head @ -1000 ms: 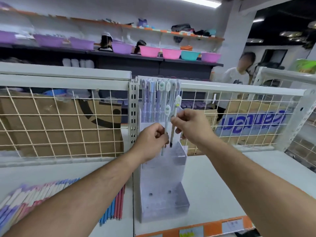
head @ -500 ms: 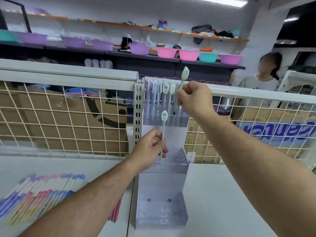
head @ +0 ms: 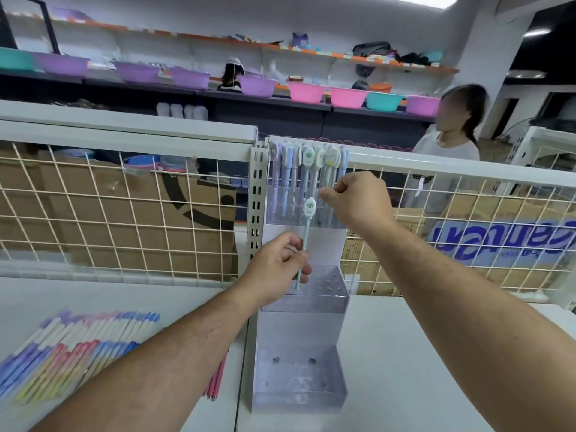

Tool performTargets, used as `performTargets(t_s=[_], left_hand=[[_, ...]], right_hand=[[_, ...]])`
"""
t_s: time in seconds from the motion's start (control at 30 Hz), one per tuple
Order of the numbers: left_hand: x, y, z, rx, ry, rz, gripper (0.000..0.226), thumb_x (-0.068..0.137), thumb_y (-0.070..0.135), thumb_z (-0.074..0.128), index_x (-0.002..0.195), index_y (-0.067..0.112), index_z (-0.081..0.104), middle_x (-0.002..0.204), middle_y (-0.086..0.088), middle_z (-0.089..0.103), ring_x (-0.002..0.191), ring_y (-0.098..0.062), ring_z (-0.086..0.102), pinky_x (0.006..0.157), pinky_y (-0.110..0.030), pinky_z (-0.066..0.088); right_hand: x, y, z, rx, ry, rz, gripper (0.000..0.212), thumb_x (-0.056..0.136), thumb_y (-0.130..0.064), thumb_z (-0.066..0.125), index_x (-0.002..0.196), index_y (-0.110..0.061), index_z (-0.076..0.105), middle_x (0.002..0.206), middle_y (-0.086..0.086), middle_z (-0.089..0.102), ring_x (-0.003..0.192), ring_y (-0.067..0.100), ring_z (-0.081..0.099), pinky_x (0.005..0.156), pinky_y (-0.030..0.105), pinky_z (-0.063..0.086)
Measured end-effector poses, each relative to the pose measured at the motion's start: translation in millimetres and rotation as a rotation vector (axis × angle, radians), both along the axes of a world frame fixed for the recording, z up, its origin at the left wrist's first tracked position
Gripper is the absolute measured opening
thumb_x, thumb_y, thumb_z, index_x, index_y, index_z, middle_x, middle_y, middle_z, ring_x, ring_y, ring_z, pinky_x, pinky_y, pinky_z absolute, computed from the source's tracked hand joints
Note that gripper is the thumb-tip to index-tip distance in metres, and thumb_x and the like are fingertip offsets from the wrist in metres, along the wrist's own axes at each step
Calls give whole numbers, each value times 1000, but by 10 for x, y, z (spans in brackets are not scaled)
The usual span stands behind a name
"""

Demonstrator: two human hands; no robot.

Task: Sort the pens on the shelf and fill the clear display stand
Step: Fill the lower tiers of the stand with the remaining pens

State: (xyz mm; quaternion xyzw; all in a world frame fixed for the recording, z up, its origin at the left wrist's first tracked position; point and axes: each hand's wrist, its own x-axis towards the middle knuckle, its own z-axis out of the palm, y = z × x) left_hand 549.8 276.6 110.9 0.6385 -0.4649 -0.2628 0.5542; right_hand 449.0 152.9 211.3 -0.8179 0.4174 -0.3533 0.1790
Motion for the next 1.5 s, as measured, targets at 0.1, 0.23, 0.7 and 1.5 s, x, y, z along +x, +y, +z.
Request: performTargets(t_s=[0.1,0.23,0.7,1.5], left_hand=[[-3,5,6,-7,9,-5,10,101,17,54,91,19,53,83,-10,75,75,-23,72,74,-38,55],[5,2,-2,-33,30,-32,6,100,13,55,95,13,56,79,-12,72,69,-23,68,79,-49,56],[12,2,-12,21,-5,-28,9,91,13,70,95,6,65,82,-17,72,61,-8,66,44,-19,41],[31,15,-4,58,4,-31,9,87,8,71,94,9,67,73,-4,68,84,-26,72,47,-15,41]], right_hand=[[-81,118,-125,69,-55,66,33,92,-34,71,70,-11,62,59,-2,59,52,11,51,50,24,40],[-186,295,-341,367,-131,370,22,90,-20,74,74,-7,65,57,-2,52,50,11,43,45,19,37],[-241,232,-215,261,-167,289,21,100,-21,62,82,-10,63,79,8,73,61,13,69,48,25,45],[-58,-49,69,7,30,-51,29,95,-25,64,77,-4,72,69,8,70,56,17,56,51,23,43]])
